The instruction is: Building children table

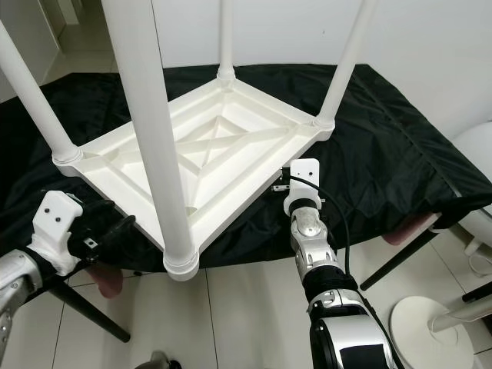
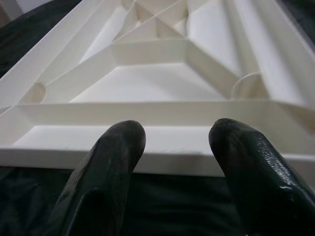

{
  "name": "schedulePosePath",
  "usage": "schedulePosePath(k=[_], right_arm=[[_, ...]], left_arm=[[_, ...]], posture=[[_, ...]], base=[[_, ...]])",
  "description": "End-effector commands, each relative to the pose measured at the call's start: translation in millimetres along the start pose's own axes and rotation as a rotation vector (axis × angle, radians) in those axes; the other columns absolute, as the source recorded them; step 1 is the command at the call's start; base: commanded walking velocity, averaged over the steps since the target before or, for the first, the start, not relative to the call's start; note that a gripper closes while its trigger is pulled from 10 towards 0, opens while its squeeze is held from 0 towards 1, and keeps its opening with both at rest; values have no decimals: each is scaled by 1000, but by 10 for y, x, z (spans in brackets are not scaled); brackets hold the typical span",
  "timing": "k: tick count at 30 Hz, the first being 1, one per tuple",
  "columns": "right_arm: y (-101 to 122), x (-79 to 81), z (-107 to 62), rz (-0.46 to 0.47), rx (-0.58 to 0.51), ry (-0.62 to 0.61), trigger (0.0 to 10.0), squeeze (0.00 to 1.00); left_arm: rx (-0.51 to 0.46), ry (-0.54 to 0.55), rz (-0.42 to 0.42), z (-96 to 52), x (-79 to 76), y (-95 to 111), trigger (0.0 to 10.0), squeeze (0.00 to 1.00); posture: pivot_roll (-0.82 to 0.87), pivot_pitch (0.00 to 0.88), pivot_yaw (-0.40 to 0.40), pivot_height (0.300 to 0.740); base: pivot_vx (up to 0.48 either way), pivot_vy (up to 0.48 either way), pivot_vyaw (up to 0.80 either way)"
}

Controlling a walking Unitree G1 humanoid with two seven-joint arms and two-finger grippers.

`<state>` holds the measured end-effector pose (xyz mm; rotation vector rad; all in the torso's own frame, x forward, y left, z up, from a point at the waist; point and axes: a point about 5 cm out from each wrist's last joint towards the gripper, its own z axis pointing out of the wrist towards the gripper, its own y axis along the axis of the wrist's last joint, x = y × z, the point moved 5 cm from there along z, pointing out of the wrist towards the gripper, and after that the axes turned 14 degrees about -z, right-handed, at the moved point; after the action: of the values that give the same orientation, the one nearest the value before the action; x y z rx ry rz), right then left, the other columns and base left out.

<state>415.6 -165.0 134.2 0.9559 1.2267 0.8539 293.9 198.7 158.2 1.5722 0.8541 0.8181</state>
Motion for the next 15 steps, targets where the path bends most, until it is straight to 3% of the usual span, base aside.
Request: schedulePosePath(k=[1, 3, 6, 7, 12, 15], right_arm=[[-30, -107, 47, 3, 33, -47, 10000, 0], [-44, -148, 81, 13, 56, -70, 10000, 0], [-49, -167, 105, 7, 70, -88, 10000, 0], [-58, -179, 130, -2, 88, -99, 10000, 0], [-85, -197, 149, -1, 115, -108, 10000, 0], [-88, -252, 192, 28, 146, -130, 10000, 0]], left_arm=[[-3, 117, 38, -21, 233, 8, 10000, 0], [-26, 205, 60, 17, 394, 85, 10000, 0], [-73, 224, 48, 70, 417, 187, 10000, 0], [-138, 193, 8, 128, 339, 316, 10000, 0], [-194, 151, -31, 176, 236, 429, 10000, 0], [-225, 92, -34, 248, 45, 521, 10000, 0]], posture=[[70, 81, -12, 740], [71, 83, -19, 740], [68, 87, -25, 740], [66, 92, -33, 740], [66, 95, -41, 740], [72, 110, -49, 740]], base=[[0, 0, 0], [0, 0, 0], [0, 0, 0], [0, 0, 0], [0, 0, 0], [0, 0, 0]])
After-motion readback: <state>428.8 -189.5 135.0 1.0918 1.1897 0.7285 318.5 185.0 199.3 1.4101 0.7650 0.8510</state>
